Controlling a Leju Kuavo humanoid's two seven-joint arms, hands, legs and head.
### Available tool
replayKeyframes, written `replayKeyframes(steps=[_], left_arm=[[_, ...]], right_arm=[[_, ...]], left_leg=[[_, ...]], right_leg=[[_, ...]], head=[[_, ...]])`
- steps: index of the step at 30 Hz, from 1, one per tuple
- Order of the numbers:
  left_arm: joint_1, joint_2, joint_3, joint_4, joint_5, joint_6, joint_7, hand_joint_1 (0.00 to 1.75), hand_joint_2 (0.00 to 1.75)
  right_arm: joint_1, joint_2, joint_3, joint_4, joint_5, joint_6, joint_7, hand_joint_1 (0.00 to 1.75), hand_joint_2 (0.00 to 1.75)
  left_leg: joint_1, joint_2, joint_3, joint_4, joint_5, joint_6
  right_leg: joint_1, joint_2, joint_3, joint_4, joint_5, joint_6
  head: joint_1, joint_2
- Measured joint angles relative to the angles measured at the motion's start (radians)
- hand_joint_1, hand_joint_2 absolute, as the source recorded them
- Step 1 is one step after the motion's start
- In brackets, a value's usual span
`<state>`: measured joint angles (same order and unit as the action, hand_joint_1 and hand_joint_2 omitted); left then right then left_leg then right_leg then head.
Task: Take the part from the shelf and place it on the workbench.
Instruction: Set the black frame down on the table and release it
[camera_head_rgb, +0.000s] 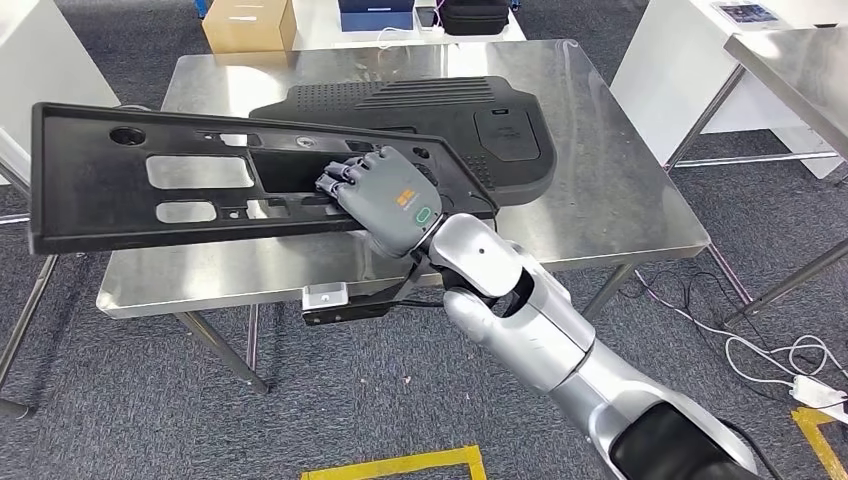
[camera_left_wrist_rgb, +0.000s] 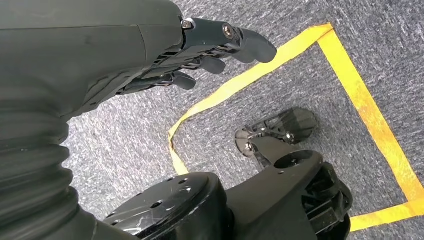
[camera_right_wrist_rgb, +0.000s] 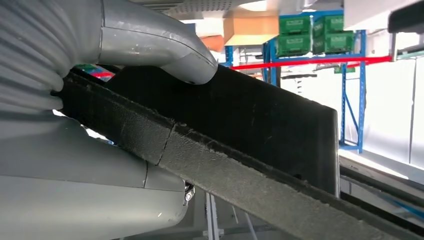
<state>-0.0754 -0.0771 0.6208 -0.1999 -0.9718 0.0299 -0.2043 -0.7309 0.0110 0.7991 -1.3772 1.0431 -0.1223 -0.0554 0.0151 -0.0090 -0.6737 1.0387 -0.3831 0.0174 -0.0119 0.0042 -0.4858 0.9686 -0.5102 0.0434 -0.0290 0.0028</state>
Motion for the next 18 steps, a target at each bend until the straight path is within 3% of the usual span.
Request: replayKeyframes(steps=[8,12,14,16,17,18], left_arm=[[0.001,-0.002,0.003,0.0,-0.012,0.0,0.003,0.0,1.75],[0.001,-0.006,0.004,-0.001,-0.018,0.0,0.004,0.0,1.75],[0.0,-0.008,0.004,-0.002,-0.02,0.0,0.005,0.0,1.75],[-0.003,-0.01,0.004,-0.002,-0.021,0.0,0.008,0.0,1.75],[-0.003,-0.011,0.004,-0.002,-0.022,0.0,0.01,0.0,1.75],[-0.002,-0.012,0.004,-0.002,-0.023,0.001,0.011,0.0,1.75]], right_arm=[[-0.073,-0.005,0.066,0.154,0.144,0.072,0.028,1.75,1.75],[-0.101,-0.001,0.08,0.23,0.153,0.073,0.028,1.75,1.75],[-0.114,-0.002,0.082,0.265,0.15,0.072,0.028,1.75,1.75],[-0.118,-0.004,0.083,0.298,0.149,0.069,0.025,1.75,1.75],[-0.117,-0.006,0.083,0.314,0.149,0.068,0.024,1.75,1.75],[-0.116,-0.009,0.083,0.328,0.15,0.066,0.022,1.75,1.75]], left_leg=[[-0.001,0.0,0.0,0.001,-0.001,0.0],[0.001,0.0,0.018,-0.023,-0.004,0.019],[0.005,0.002,0.03,-0.036,-0.002,0.025],[0.005,0.003,0.032,-0.037,-0.005,0.026],[0.006,0.001,0.033,-0.036,-0.007,0.024],[0.007,0.0,0.036,-0.036,-0.01,0.02]], right_leg=[[0.001,0.0,0.001,-0.001,0.001,0.001],[-0.001,-0.001,-0.003,0.014,-0.008,0.013],[-0.002,-0.001,-0.061,0.119,-0.045,0.007],[-0.004,-0.001,-0.155,0.259,-0.086,0.004],[-0.007,-0.001,-0.188,0.294,-0.088,0.009],[-0.01,-0.001,-0.202,0.291,-0.071,0.019]], head=[[0.0,0.0],[0.0,0.0],[0.001,0.0],[0.001,0.0],[0.001,0.0],[0.001,0.0]])
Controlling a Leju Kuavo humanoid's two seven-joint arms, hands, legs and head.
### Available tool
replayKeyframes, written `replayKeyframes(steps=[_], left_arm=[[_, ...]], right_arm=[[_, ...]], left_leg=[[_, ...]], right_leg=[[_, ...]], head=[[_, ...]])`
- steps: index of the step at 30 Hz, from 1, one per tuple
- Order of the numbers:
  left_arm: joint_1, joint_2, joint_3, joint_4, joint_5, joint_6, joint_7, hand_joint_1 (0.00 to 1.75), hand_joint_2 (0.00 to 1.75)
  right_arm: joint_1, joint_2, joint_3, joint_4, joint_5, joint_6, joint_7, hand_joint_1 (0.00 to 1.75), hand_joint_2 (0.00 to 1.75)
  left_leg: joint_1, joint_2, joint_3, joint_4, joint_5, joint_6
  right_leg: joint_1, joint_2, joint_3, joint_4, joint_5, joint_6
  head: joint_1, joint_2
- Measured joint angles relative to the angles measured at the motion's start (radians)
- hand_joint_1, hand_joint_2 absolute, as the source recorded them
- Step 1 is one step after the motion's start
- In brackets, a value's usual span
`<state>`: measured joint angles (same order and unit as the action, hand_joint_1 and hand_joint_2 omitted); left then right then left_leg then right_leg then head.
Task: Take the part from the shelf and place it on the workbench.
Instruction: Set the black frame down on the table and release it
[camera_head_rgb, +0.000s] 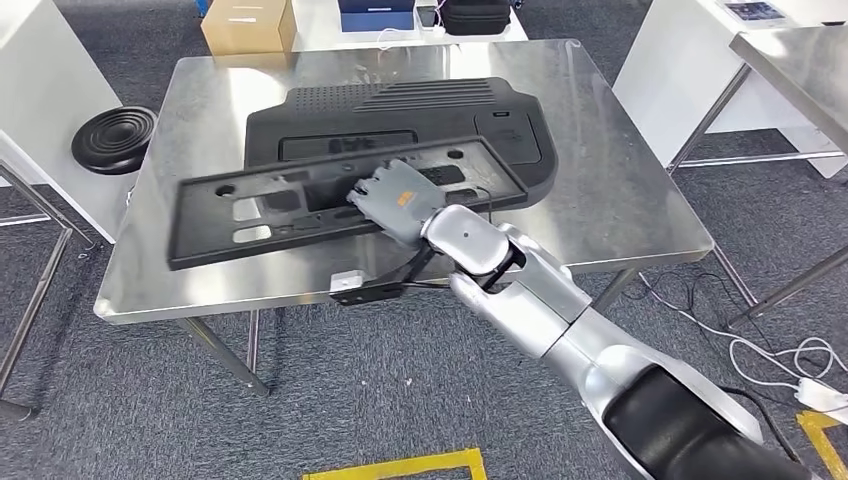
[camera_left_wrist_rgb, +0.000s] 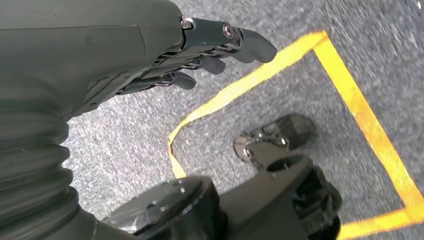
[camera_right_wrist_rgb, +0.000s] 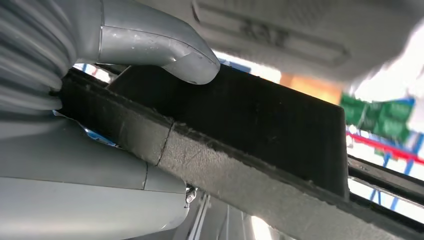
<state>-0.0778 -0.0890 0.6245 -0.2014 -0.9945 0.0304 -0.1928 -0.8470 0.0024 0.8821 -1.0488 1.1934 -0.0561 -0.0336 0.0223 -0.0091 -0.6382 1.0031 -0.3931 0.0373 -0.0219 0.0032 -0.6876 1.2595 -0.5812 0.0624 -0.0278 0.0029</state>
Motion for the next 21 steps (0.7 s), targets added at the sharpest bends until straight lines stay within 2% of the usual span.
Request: replayKeyframes(steps=[1,2,3,4,5,7,8,10,11,13,14,15,16,18,19,20,21], left_arm=[[0.001,-0.001,0.0,0.0,0.0,0.0,0.001,0.0,1.75],[0.001,-0.002,0.0,0.0,-0.001,0.001,0.001,0.0,1.75],[0.001,-0.002,0.0,0.0,-0.001,0.001,0.002,0.0,1.75],[0.001,-0.002,0.001,0.0,-0.001,0.002,0.002,0.0,1.75],[0.001,-0.002,0.001,0.0,-0.001,0.002,0.002,0.0,1.75],[0.001,-0.002,0.001,0.0,-0.002,0.003,0.002,0.0,1.75],[0.001,-0.002,0.001,-0.001,-0.002,0.003,0.002,0.0,1.75],[0.001,-0.002,0.001,-0.001,-0.003,0.005,0.003,0.0,1.75],[0.001,-0.002,0.001,-0.001,-0.003,0.006,0.003,0.0,1.75],[0.001,-0.002,0.002,-0.001,-0.004,0.007,0.003,0.0,1.75],[0.002,-0.002,0.002,-0.001,-0.004,0.007,0.003,0.0,1.75],[0.003,-0.002,0.002,-0.001,-0.004,0.008,0.003,0.0,1.75],[0.003,-0.002,0.002,-0.001,-0.004,0.008,0.004,0.0,1.75],[0.004,-0.002,0.002,-0.001,-0.005,0.007,0.004,0.0,1.75],[0.003,-0.002,0.003,-0.001,-0.006,0.007,0.004,0.0,1.75],[0.001,-0.002,0.005,-0.001,-0.007,0.006,0.003,0.0,1.75],[0.0,-0.002,0.007,-0.001,-0.008,0.005,0.003,0.0,1.75]], right_arm=[[0.001,-0.002,0.0,0.013,0.001,-0.003,-0.001,1.75,1.75],[0.001,-0.003,0.0,0.024,0.003,-0.006,-0.002,1.75,1.75],[0.0,-0.003,0.0,0.034,0.004,-0.011,-0.004,1.75,1.75],[0.0,-0.002,0.0,0.042,0.006,-0.016,-0.007,1.75,1.75],[0.001,-0.002,0.0,0.05,0.009,-0.019,-0.009,1.75,1.75],[0.002,-0.001,0.001,0.064,0.016,-0.022,-0.015,1.75,1.75],[0.003,0.0,0.001,0.07,0.019,-0.022,-0.017,1.75,1.75],[0.0,0.003,0.001,0.077,0.022,-0.025,-0.019,1.75,1.75],[-0.001,0.005,0.001,0.08,0.022,-0.026,-0.019,1.75,1.75],[-0.002,0.008,0.003,0.088,0.023,-0.027,-0.019,1.75,1.75],[-0.001,0.008,0.004,0.092,0.024,-0.027,-0.02,1.75,1.75],[0.001,0.008,0.006,0.095,0.027,-0.027,-0.02,1.75,1.75],[0.003,0.008,0.007,0.098,0.029,-0.028,-0.021,1.75,1.75],[0.002,0.009,0.008,0.1,0.035,-0.03,-0.021,1.75,1.75],[-0.001,0.009,0.008,0.101,0.039,-0.033,-0.021,1.75,1.75],[-0.005,0.008,0.008,0.102,0.043,-0.037,-0.021,1.75,1.75],[-0.008,0.008,0.008,0.103,0.048,-0.042,-0.021,1.75,1.75]], left_leg=[[0.002,-0.001,0.004,0.001,-0.003,-0.005],[0.004,-0.002,0.007,0.003,-0.008,-0.012],[0.003,-0.002,0.01,0.006,-0.013,-0.02],[0.001,-0.001,0.012,0.008,-0.017,-0.028],[-0.001,-0.001,0.014,0.009,-0.021,-0.035],[0.0,0.001,0.019,0.008,-0.025,-0.047],[0.003,0.002,0.021,0.009,-0.03,-0.053],[0.007,0.005,0.004,0.053,-0.053,-0.062],[0.008,0.006,-0.022,0.105,-0.073,-0.063],[0.007,0.006,-0.103,0.242,-0.109,-0.062],[0.007,0.006,-0.138,0.287,-0.112,-0.061],[0.006,0.006,-0.156,0.297,-0.096,-0.058],[0.006,0.006,-0.153,0.268,-0.063,-0.054],[0.002,0.005,-0.109,0.149,0.017,-0.043],[-0.002,0.005,-0.083,0.096,0.038,-0.037],[-0.006,0.005,-0.064,0.061,0.04,-0.033],[-0.01,0.004,-0.055,0.048,0.028,-0.029]], right_leg=[[-0.004,-0.001,0.007,-0.045,0.033,0.013],[-0.009,-0.003,0.029,-0.115,0.075,0.027],[-0.011,-0.007,0.055,-0.182,0.112,0.035],[-0.012,-0.008,0.075,-0.23,0.138,0.033],[-0.011,-0.01,0.085,-0.254,0.151,0.025],[-0.006,-0.007,0.089,-0.255,0.152,-0.003],[-0.006,-0.006,0.093,-0.254,0.149,-0.013],[-0.009,-0.004,0.108,-0.256,0.142,-0.032],[-0.008,-0.003,0.116,-0.257,0.137,-0.04],[-0.002,-0.002,0.13,-0.256,0.125,-0.053],[0.001,-0.001,0.138,-0.256,0.118,-0.056],[0.003,0.001,0.147,-0.256,0.11,-0.058],[0.005,0.003,0.158,-0.256,0.102,-0.057],[0.007,0.006,0.18,-0.257,0.081,-0.051],[0.009,0.007,0.188,-0.257,0.072,-0.046],[0.011,0.008,0.191,-0.258,0.066,-0.041],[0.012,0.008,0.191,-0.258,0.063,-0.035]], head=[[0.0,0.0],[0.0,0.0],[0.0,0.0],[0.0,0.0],[-0.001,0.0],[-0.003,0.0],[-0.003,0.0],[-0.005,0.0],[-0.006,0.0],[-0.007,0.0],[-0.006,0.0],[-0.006,0.0],[-0.006,0.0],[-0.006,0.0],[-0.006,0.0],[-0.006,0.0],[-0.006,0.0]])
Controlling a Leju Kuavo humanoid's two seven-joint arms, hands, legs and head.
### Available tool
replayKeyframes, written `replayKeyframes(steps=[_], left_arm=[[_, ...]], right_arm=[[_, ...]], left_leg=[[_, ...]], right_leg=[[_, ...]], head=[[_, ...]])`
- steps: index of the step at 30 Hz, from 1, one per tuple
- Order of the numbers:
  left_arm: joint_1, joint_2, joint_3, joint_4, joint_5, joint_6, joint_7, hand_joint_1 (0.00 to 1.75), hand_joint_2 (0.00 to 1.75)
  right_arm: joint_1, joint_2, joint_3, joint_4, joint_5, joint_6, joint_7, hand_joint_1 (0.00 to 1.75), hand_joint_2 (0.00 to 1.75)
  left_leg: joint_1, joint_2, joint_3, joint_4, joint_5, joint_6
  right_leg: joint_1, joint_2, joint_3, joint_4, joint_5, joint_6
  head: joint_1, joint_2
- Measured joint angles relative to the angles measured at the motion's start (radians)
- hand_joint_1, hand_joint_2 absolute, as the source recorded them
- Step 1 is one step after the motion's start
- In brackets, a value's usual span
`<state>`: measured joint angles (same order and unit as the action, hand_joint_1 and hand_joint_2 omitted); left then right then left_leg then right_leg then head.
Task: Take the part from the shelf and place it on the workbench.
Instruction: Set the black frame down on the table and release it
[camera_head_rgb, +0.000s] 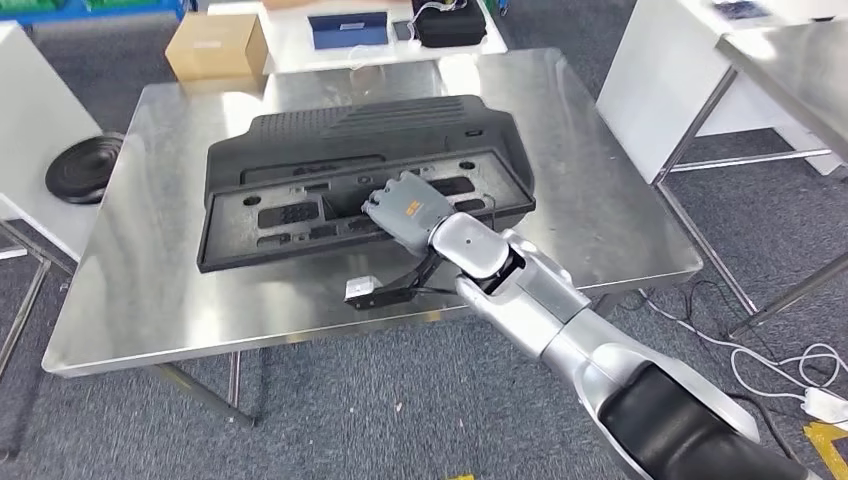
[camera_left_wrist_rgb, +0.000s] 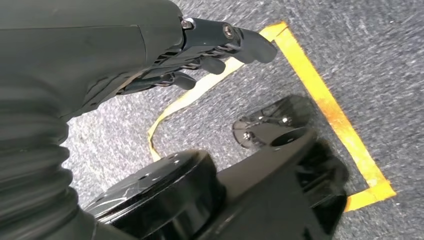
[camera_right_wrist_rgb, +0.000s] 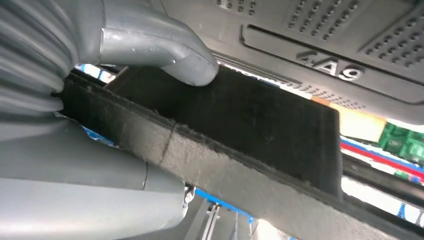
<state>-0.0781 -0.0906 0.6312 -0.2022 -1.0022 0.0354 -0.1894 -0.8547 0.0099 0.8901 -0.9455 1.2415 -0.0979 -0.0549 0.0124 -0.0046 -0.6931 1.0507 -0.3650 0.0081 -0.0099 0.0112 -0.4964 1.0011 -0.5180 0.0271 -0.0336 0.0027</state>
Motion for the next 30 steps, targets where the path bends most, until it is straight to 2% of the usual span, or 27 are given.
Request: replayKeyframes(steps=[2,4,8,9,10,11,12,13,14,15,16,17,19,20,22,23,24,25,26,27,28,29,30], left_arm=[[-0.002,-0.001,0.003,0.0,-0.002,-0.002,0.0,0.0,1.75],[-0.001,-0.001,0.005,0.0,-0.005,-0.005,0.001,0.0,1.75],[-0.001,-0.001,0.005,0.0,-0.013,-0.007,0.002,0.0,1.75],[0.0,-0.001,0.005,0.0,-0.013,-0.008,0.002,0.0,1.75],[0.001,-0.001,0.005,0.0,-0.014,-0.008,0.002,0.0,1.75],[0.002,-0.001,0.006,0.0,-0.014,-0.008,0.002,0.0,1.75],[0.002,-0.001,0.006,0.0,-0.015,-0.008,0.002,0.0,1.75],[0.002,-0.001,0.006,0.0,-0.016,-0.008,0.002,0.0,1.75],[0.001,-0.001,0.006,0.0,-0.017,-0.007,0.002,0.0,1.75],[-0.001,-0.002,0.005,0.0,-0.018,-0.007,0.002,0.0,1.75],[-0.003,-0.002,0.005,0.0,-0.019,-0.007,0.002,0.0,1.75],[-0.005,-0.002,0.005,0.0,-0.02,-0.007,0.002,0.0,1.75],[-0.008,-0.002,0.005,-0.001,-0.021,-0.006,0.003,0.0,1.75],[-0.009,-0.002,0.005,-0.001,-0.021,-0.006,0.003,0.0,1.75],[-0.01,-0.002,0.005,-0.001,-0.022,-0.006,0.003,0.0,1.75],[-0.01,-0.002,0.005,-0.001,-0.023,-0.007,0.003,0.0,1.75],[-0.01,-0.002,0.005,-0.001,-0.023,-0.007,0.003,0.0,1.75],[-0.009,-0.002,0.005,-0.001,-0.024,-0.007,0.004,0.0,1.75],[-0.009,-0.002,0.005,-0.001,-0.025,-0.008,0.004,0.0,1.75],[-0.009,-0.002,0.005,-0.001,-0.027,-0.008,0.004,0.0,1.75],[-0.009,-0.002,0.005,-0.001,-0.029,-0.008,0.004,0.0,1.75],[-0.011,-0.002,0.005,-0.001,-0.031,-0.008,0.004,0.0,1.75],[-0.012,-0.002,0.005,-0.001,-0.033,-0.009,0.005,0.0,1.75]], right_arm=[[-0.004,-0.002,0.0,0.0,0.008,-0.008,0.0,1.75,1.75],[-0.008,-0.006,-0.001,0.001,0.011,-0.02,-0.002,1.75,1.75],[0.002,-0.028,-0.003,0.01,0.019,-0.048,-0.014,1.75,1.75],[0.008,-0.034,-0.003,0.014,0.022,-0.052,-0.017,1.75,1.75],[0.014,-0.04,-0.003,0.018,0.025,-0.056,-0.019,1.75,1.75],[0.017,-0.045,-0.005,0.021,0.029,-0.061,-0.02,1.75,1.75],[0.016,-0.049,-0.007,0.025,0.032,-0.07,-0.021,1.75,1.75],[0.014,-0.053,-0.008,0.029,0.036,-0.081,-0.022,1.75,1.75],[0.011,-0.056,-0.01,0.032,0.039,-0.094,-0.023,1.75,1.75],[0.007,-0.057,-0.01,0.035,0.042,-0.104,-0.026,1.75,1.75],[0.005,-0.059,-0.011,0.038,0.044,-0.11,-0.028,1.75,1.75],[0.004,-0.06,-0.013,0.039,0.045,-0.112,-0.03,1.75,1.75],[0.002,-0.061,-0.018,0.042,0.045,-0.114,-0.032,1.75,1.75],[0.0,-0.061,-0.02,0.043,0.046,-0.115,-0.032,1.75,1.75],[-0.004,-0.06,-0.022,0.047,0.054,-0.125,-0.032,1.75,1.75],[-0.004,-0.06,-0.023,0.05,0.063,-0.133,-0.033,1.75,1.75],[-0.004,-0.061,-0.023,0.053,0.072,-0.144,-0.035,1.75,1.75],[-0.004,-0.062,-0.023,0.057,0.079,-0.155,-0.04,1.75,1.75],[-0.004,-0.064,-0.023,0.06,0.083,-0.166,-0.047,1.75,1.75],[-0.005,-0.067,-0.023,0.065,0.084,-0.179,-0.055,1.75,1.75],[-0.006,-0.069,-0.023,0.071,0.086,-0.192,-0.063,1.75,1.75],[-0.009,-0.072,-0.023,0.078,0.087,-0.205,-0.072,1.75,1.75],[-0.012,-0.075,-0.024,0.086,0.088,-0.215,-0.08,1.75,1.75]], left_leg=[[-0.002,-0.001,0.01,-0.017,-0.017,0.009],[0.0,-0.004,0.02,-0.026,-0.024,0.019],[-0.001,-0.01,0.042,-0.032,-0.042,0.031],[-0.002,-0.013,0.05,-0.032,-0.048,0.031],[-0.002,-0.016,0.058,-0.032,-0.055,0.031],[-0.002,-0.019,0.067,-0.032,-0.061,0.03],[-0.002,-0.02,0.075,-0.032,-0.068,0.027],[-0.004,-0.021,0.082,-0.031,-0.074,0.024],[-0.005,-0.02,0.086,-0.032,-0.08,0.019],[-0.007,-0.019,0.09,-0.031,-0.084,0.014],[-0.009,-0.018,0.093,-0.031,-0.087,0.009],[-0.009,-0.017,0.096,-0.031,-0.091,0.005],[-0.008,-0.011,0.091,-0.003,-0.105,-0.004],[-0.007,-0.007,0.072,0.036,-0.12,-0.009],[-0.004,-0.003,0.003,0.16,-0.16,-0.017],[-0.002,-0.003,-0.034,0.215,-0.175,-0.02],[0.0,-0.002,-0.06,0.242,-0.177,-0.022],[0.001,-0.001,-0.069,0.233,-0.161,-0.022],[0.002,0.0,-0.06,0.187,-0.125,-0.02],[0.002,0.001,-0.04,0.119,-0.075,-0.017],[0.001,0.001,-0.02,0.055,-0.038,-0.013],[-0.002,0.001,0.0,0.007,-0.015,-0.008],[-0.005,0.0,0.011,-0.019,-0.008,-0.002]], right_leg=[[0.0,-0.001,-0.002,0.001,0.0,0.008],[0.0,-0.002,-0.028,0.043,-0.006,0.011],[0.006,-0.001,-0.182,0.273,-0.072,-0.006],[0.007,-0.001,-0.206,0.289,-0.072,-0.004],[0.007,-0.001,-0.216,0.271,-0.051,0.004],[0.008,-0.002,-0.21,0.219,-0.012,0.016],[0.007,-0.003,-0.195,0.147,0.04,0.029],[0.009,-0.006,-0.18,0.078,0.079,0.033],[0.011,-0.009,-0.164,0.029,0.103,0.028],[0.013,-0.011,-0.155,0.001,0.115,0.017],[0.014,-0.011,-0.15,-0.005,0.111,0.003],[0.011,-0.01,-0.14,-0.006,0.112,-0.006],[0.003,-0.01,-0.121,-0.01,0.111,-0.018],[0.0,-0.009,-0.11,-0.011,0.107,-0.025],[0.0,-0.008,-0.093,-0.012,0.096,-0.034],[0.001,-0.007,-0.084,-0.012,0.089,-0.037],[0.001,-0.006,-0.075,-0.012,0.082,-0.037],[0.001,-0.004,-0.064,-0.011,0.074,-0.035],[0.001,-0.003,-0.05,-0.011,0.064,-0.032],[0.0,-0.002,-0.038,-0.012,0.054,-0.028],[0.002,-0.001,-0.026,-0.011,0.045,-0.024],[0.003,-0.001,-0.02,-0.011,0.036,-0.018],[0.005,-0.001,-0.016,-0.012,0.031,-0.012]], head=[[0.0,0.0],[0.001,0.0],[0.003,0.0],[0.003,0.0],[0.003,0.0],[0.003,0.0],[0.004,0.0],[0.003,0.0],[0.003,0.0],[0.002,0.0],[0.002,0.0],[0.002,0.0],[0.001,0.0],[0.0,0.0],[-0.001,0.0],[-0.001,0.0],[-0.001,0.0],[-0.001,0.0],[-0.001,0.0],[-0.001,0.0],[-0.001,0.0],[-0.001,0.0],[0.0,0.0]])
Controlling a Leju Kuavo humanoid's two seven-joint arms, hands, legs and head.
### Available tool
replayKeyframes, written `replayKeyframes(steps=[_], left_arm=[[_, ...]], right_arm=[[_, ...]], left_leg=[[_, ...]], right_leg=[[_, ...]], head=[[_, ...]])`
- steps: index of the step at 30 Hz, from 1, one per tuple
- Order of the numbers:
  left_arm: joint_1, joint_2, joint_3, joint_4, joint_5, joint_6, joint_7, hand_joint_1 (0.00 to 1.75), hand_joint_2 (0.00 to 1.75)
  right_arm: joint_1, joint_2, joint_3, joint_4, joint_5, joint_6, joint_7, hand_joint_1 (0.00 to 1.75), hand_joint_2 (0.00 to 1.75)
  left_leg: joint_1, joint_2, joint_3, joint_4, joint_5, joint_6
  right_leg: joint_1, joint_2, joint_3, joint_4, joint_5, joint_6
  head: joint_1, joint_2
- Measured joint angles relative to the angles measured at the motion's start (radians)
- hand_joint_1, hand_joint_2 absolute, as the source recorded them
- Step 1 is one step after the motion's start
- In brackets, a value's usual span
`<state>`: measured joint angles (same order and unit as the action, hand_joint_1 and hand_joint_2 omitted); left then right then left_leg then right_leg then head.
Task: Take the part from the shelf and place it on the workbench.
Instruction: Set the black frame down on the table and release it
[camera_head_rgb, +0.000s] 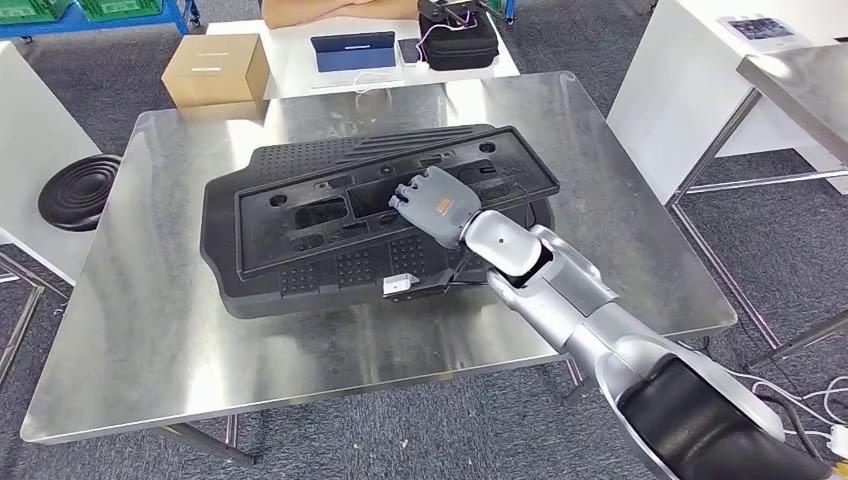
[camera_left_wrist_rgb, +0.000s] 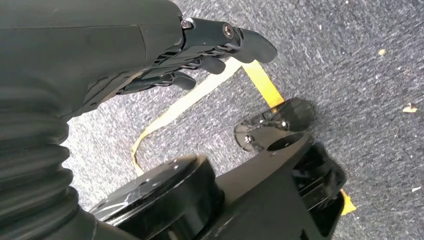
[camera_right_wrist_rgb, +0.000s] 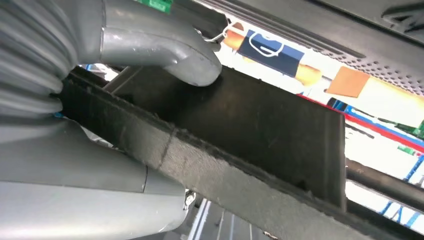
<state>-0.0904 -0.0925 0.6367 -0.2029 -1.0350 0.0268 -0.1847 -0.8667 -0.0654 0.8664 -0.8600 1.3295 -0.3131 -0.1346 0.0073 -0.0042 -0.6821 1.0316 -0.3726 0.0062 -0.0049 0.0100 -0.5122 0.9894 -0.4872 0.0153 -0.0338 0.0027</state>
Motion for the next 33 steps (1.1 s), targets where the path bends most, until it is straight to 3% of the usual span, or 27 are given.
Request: replayKeyframes(steps=[3,4,5,8,9,10,11,13,15,17,20,23,25,26,28,29,31,33], left_arm=[[-0.005,-0.001,0.0,0.0,-0.002,0.0,0.001,0.0,1.75],[-0.005,-0.001,0.0,0.0,-0.002,0.0,0.001,0.0,1.75],[-0.006,-0.001,0.0,0.0,-0.002,0.0,0.001,0.0,1.75],[-0.008,-0.001,0.0,0.0,-0.002,0.0,0.001,0.0,1.75],[-0.008,-0.001,0.0,0.0,-0.002,0.0,0.001,0.0,1.75],[-0.007,-0.001,0.0,0.0,-0.002,0.0,0.001,0.0,1.75],[-0.006,-0.001,0.0,0.0,-0.002,0.0,0.001,0.0,1.75],[-0.005,-0.002,0.0,0.0,-0.003,0.0,0.001,0.0,1.75],[-0.007,-0.003,0.0,0.0,-0.003,0.0,0.001,0.0,1.75],[-0.009,-0.004,0.0,0.0,-0.003,0.0,0.002,0.0,1.75],[-0.011,-0.004,0.0,-0.002,-0.003,0.0,0.001,0.0,1.75],[-0.011,-0.004,0.0,-0.002,-0.003,0.0,0.002,0.0,1.75],[-0.01,-0.004,0.0,-0.002,-0.003,0.0,0.002,0.0,1.75],[-0.009,-0.004,0.0,-0.002,-0.003,0.0,0.002,0.0,1.75],[-0.009,-0.003,0.0,-0.002,-0.004,-0.001,0.002,0.0,1.75],[-0.009,-0.003,0.0,-0.002,-0.006,-0.001,0.002,0.0,1.75],[-0.011,-0.002,0.0,-0.002,-0.009,-0.003,0.002,0.0,1.75],[-0.014,-0.003,0.0,-0.002,-0.012,-0.005,0.003,0.0,1.75]], right_arm=[[-0.008,-0.007,-0.002,0.018,0.001,-0.016,-0.015,1.75,1.75],[-0.01,-0.009,-0.003,0.021,0.001,-0.019,-0.017,1.75,1.75],[-0.012,-0.011,-0.003,0.025,0.001,-0.021,-0.018,1.75,1.75],[-0.008,-0.017,-0.003,0.039,0.001,-0.024,-0.019,1.75,1.75],[-0.003,-0.018,-0.003,0.043,0.001,-0.024,-0.019,1.75,1.75],[0.001,-0.019,-0.003,0.047,0.001,-0.024,-0.019,1.75,1.75],[0.003,-0.02,-0.003,0.05,0.001,-0.024,-0.019,1.75,1.75],[0.0,-0.023,-0.003,0.053,0.001,-0.025,-0.019,1.75,1.75],[-0.005,-0.025,-0.003,0.055,0.001,-0.025,-0.019,1.75,1.75],[-0.009,-0.023,-0.003,0.056,0.001,-0.025,-0.02,1.75,1.75],[-0.012,-0.023,-0.003,0.057,0.001,-0.025,-0.02,1.75,1.75],[-0.015,-0.019,-0.003,0.058,0.001,-0.025,-0.021,1.75,1.75],[-0.013,-0.018,-0.002,0.06,0.002,-0.026,-0.021,1.75,1.75],[-0.013,-0.018,-0.002,0.061,0.002,-0.026,-0.022,1.75,1.75],[-0.013,-0.018,-0.002,0.062,0.001,-0.029,-0.024,1.75,1.75],[-0.014,-0.017,-0.002,0.064,-0.002,-0.032,-0.027,1.75,1.75],[-0.018,-0.017,-0.004,0.068,-0.012,-0.041,-0.041,1.75,1.75],[-0.021,-0.017,-0.009,0.072,-0.026,-0.05,-0.067,1.75,1.75]], left_leg=[[-0.004,0.001,0.016,-0.013,-0.011,0.02],[-0.002,0.0,0.023,-0.017,-0.013,0.025],[0.0,-0.001,0.03,-0.021,-0.014,0.029],[0.001,-0.004,0.043,-0.025,-0.029,0.041],[0.001,-0.007,0.048,-0.025,-0.035,0.042],[0.001,-0.01,0.054,-0.025,-0.041,0.042],[0.001,-0.012,0.062,-0.025,-0.047,0.041],[-0.001,-0.015,0.081,-0.025,-0.061,0.036],[-0.005,-0.016,0.094,-0.027,-0.075,0.027],[-0.007,-0.015,0.102,-0.026,-0.083,0.018],[-0.006,-0.01,0.085,0.026,-0.105,0.003],[0.0,-0.004,-0.02,0.207,-0.165,-0.011],[0.005,-0.003,-0.072,0.26,-0.177,-0.017],[0.007,-0.002,-0.072,0.232,-0.153,-0.018],[0.009,0.001,-0.032,0.103,-0.06,-0.015],[0.008,0.001,-0.011,0.041,-0.031,-0.011],[0.004,0.0,0.014,-0.018,-0.01,0.002],[0.001,0.0,0.025,-0.021,-0.015,0.017]], right_leg=[[0.003,0.0,0.001,0.007,-0.006,0.015],[0.003,-0.001,-0.012,0.031,-0.007,0.018],[0.002,-0.001,-0.039,0.075,-0.011,0.02],[0.002,-0.001,-0.174,0.268,-0.059,0.016],[0.002,-0.001,-0.208,0.301,-0.07,0.016],[0.001,-0.001,-0.225,0.298,-0.063,0.022],[0.001,-0.001,-0.224,0.26,-0.035,0.031],[0.003,-0.003,-0.187,0.112,0.057,0.048],[0.008,-0.007,-0.151,0.004,0.106,0.035],[0.01,-0.008,-0.135,-0.016,0.107,0.008],[-0.001,-0.008,-0.106,-0.019,0.107,-0.01],[-0.003,-0.007,-0.082,-0.019,0.091,-0.024],[-0.003,-0.004,-0.064,-0.019,0.077,-0.024],[-0.003,-0.003,-0.054,-0.019,0.069,-0.021],[-0.005,-0.001,-0.032,-0.018,0.052,-0.014],[-0.003,0.0,-0.024,-0.016,0.043,-0.008],[0.001,0.002,-0.02,-0.012,0.031,0.005],[0.004,0.002,-0.019,-0.011,0.025,0.015]], head=[[0.0,0.0],[0.0,0.0],[0.002,0.0],[0.002,0.0],[0.002,0.0],[0.002,0.0],[0.002,0.0],[0.002,0.0],[0.001,0.0],[0.0,0.0],[-0.001,0.0],[-0.003,0.0],[-0.003,0.0],[-0.004,0.0],[-0.003,0.0],[-0.003,0.0],[-0.003,0.0],[-0.002,0.0]])
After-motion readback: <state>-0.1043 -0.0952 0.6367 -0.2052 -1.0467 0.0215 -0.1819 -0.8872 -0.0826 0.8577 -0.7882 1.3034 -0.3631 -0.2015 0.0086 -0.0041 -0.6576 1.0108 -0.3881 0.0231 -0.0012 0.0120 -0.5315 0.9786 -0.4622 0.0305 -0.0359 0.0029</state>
